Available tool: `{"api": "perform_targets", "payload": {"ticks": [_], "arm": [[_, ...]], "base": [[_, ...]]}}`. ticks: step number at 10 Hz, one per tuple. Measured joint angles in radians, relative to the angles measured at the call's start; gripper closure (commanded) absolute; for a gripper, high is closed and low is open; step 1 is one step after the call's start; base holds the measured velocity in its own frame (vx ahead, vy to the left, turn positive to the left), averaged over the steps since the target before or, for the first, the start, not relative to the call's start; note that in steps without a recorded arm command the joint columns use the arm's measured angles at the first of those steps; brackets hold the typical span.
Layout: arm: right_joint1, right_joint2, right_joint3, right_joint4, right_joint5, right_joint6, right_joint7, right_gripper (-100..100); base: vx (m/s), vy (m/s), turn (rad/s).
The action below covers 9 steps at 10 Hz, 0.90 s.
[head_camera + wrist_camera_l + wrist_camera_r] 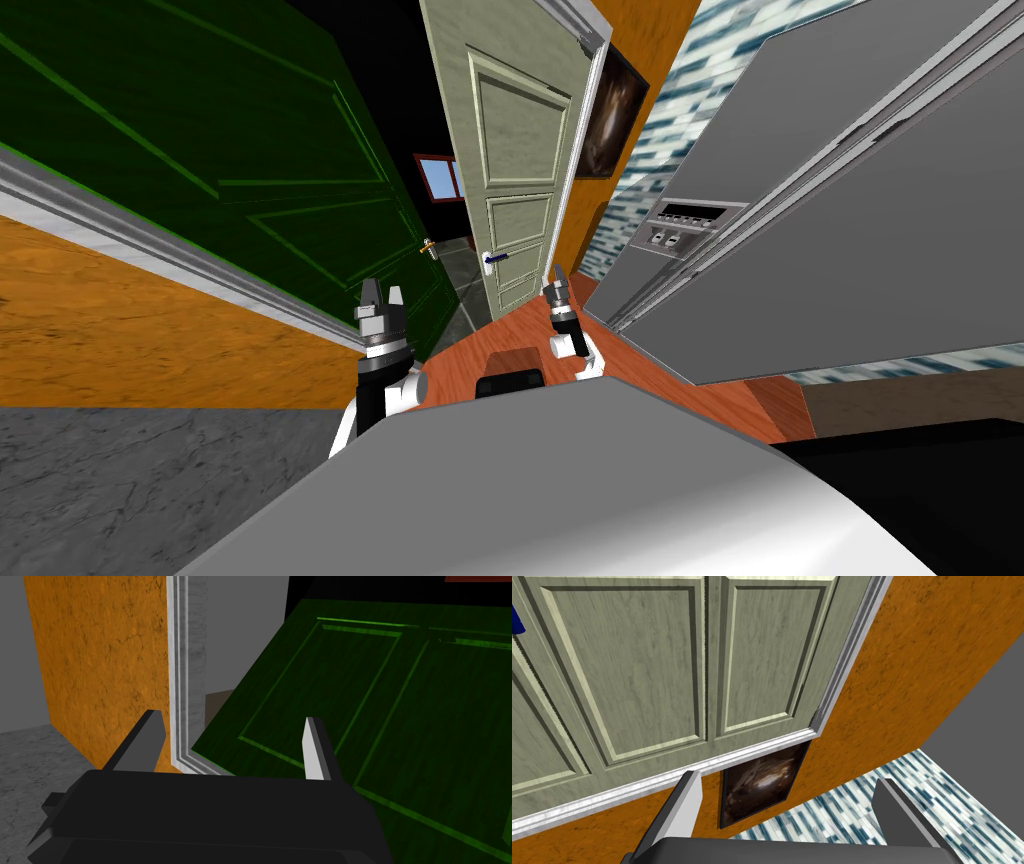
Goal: Push the door open
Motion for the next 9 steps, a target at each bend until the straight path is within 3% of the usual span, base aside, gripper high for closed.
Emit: {"api": "perform_targets", "payload": {"ticks": [6,8,9], "arm": [[-0.092,-0.015,0.031,0.139,0.008,0.012,-0.028,-100],[-0.139,-0.017,0.046,0.207,0.013,0.006,-0.037,-100],[-0.144,-0.019,0.052,0.223,0.015,0.008,-0.041,-100]], "base": [[0.06,-0.006,-0.011],[0.076,-0.004,-0.011],[0.048,-0.007,-0.013]]}}
